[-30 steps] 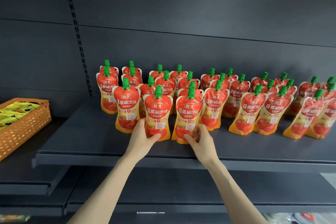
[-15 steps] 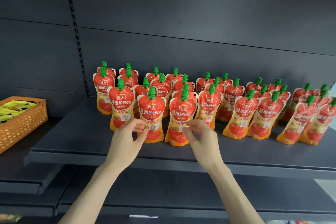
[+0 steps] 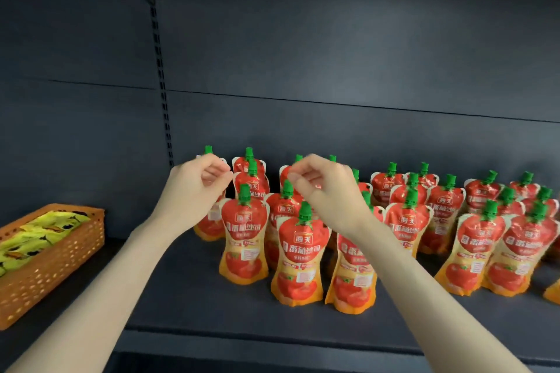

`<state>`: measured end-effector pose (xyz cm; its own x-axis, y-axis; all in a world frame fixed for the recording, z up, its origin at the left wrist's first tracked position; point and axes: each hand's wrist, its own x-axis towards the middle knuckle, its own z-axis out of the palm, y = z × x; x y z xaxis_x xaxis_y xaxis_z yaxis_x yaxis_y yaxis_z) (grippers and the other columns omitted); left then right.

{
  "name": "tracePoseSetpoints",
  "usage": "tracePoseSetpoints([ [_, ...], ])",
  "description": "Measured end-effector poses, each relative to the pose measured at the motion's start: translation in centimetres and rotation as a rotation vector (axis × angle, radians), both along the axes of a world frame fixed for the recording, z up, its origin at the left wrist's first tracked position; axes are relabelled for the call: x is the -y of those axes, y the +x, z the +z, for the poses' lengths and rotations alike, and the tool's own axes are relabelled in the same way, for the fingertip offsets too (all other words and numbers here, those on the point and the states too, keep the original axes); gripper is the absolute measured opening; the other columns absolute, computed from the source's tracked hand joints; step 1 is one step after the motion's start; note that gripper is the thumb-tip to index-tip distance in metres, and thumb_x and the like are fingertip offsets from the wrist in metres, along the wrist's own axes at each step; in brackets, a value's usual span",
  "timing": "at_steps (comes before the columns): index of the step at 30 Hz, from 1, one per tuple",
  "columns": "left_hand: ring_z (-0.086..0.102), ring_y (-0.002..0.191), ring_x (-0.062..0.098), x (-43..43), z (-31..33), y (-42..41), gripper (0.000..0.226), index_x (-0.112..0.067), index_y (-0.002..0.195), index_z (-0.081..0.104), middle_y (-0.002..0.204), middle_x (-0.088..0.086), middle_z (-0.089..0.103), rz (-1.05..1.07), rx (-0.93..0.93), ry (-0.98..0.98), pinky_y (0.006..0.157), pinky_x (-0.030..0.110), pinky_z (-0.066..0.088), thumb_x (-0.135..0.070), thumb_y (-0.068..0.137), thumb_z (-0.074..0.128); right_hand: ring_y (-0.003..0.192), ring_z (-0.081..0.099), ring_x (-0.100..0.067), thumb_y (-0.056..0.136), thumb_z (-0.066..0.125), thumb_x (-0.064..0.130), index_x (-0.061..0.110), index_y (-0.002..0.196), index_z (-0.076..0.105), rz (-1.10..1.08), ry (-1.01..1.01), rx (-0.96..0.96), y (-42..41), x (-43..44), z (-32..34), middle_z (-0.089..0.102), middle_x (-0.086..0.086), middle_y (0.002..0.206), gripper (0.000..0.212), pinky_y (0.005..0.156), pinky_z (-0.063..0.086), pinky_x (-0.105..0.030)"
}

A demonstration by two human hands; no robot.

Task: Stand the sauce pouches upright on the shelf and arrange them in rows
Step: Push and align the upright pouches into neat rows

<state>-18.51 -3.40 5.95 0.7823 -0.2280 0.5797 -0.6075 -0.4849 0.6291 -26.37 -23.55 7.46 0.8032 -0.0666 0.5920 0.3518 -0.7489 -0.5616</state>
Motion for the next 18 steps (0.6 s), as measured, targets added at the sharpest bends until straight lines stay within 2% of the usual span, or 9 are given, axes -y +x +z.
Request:
tracePoseSetpoints([
  [3,0.061,0.087,0.004,-1.3,0.7,5.2,0.007,-0.017,0.092,0.066,0.091,-0.007,0.067,-0.033,-0.021,0.033,0.082,0.025,0.05,-0.02,0.086,0.063,0.074,0.058,0.003,0.089,0.06,0.017,0.015,0.091,0.067,-0.02,-0.027,-0.046,4.5,-0.8,1.2,0.064,0.011,0.081,0.007,0.069,0.042,-0.001],
  [5,0.062,0.091,0.009,-2.1,0.9,8.8,0.009,-0.017,0.094,0.066,0.096,-0.004,0.067,-0.051,-0.038,0.047,0.085,0.03,0.05,-0.021,0.086,0.065,0.073,0.058,0.001,0.089,0.061,0.017,0.016,0.089,0.066,-0.042,-0.045,-0.087,7.4,-1.3,1.6,0.064,0.01,0.081,0.006,0.067,0.04,0.001],
  [8,0.058,0.101,0.01,-2.6,0.9,14.0,0.021,-0.017,0.105,0.064,0.109,-0.002,0.064,-0.098,-0.101,0.096,0.088,0.027,0.044,-0.025,0.085,0.065,0.078,0.059,-0.005,0.088,0.062,0.02,0.015,0.092,0.066,-0.063,-0.074,-0.189,11.2,-1.7,1.9,0.065,0.006,0.084,0.008,0.068,0.04,-0.003],
  [12,0.048,0.12,0.011,-2.9,0.2,19.3,0.038,-0.02,0.121,0.057,0.126,-0.004,0.054,-0.169,-0.255,0.154,0.097,0.03,0.04,-0.033,0.085,0.064,0.092,0.061,-0.011,0.087,0.064,0.024,0.011,0.104,0.065,-0.102,-0.104,-0.318,15.5,-1.5,2.0,0.066,0.002,0.096,0.021,0.083,0.044,-0.019],
  [15,0.048,0.119,0.009,-2.8,-0.4,21.7,0.043,-0.019,0.126,0.055,0.126,-0.006,0.054,-0.245,-0.323,0.164,0.096,0.026,0.038,-0.033,0.086,0.063,0.101,0.062,-0.015,0.087,0.064,0.027,0.012,0.114,0.061,-0.1,-0.132,-0.443,18.2,-1.1,2.2,0.066,-0.003,0.11,0.031,0.092,0.047,-0.025],
  [18,0.052,0.113,0.006,-2.5,-0.9,23.2,0.035,-0.022,0.119,0.06,0.115,-0.011,0.06,-0.369,-0.404,0.127,0.09,0.02,0.04,-0.033,0.087,0.061,0.108,0.06,-0.018,0.087,0.065,0.028,0.013,0.119,0.058,-0.062,-0.151,-0.509,20.9,-1.1,2.5,0.064,-0.005,0.118,0.037,0.1,0.046,-0.033],
])
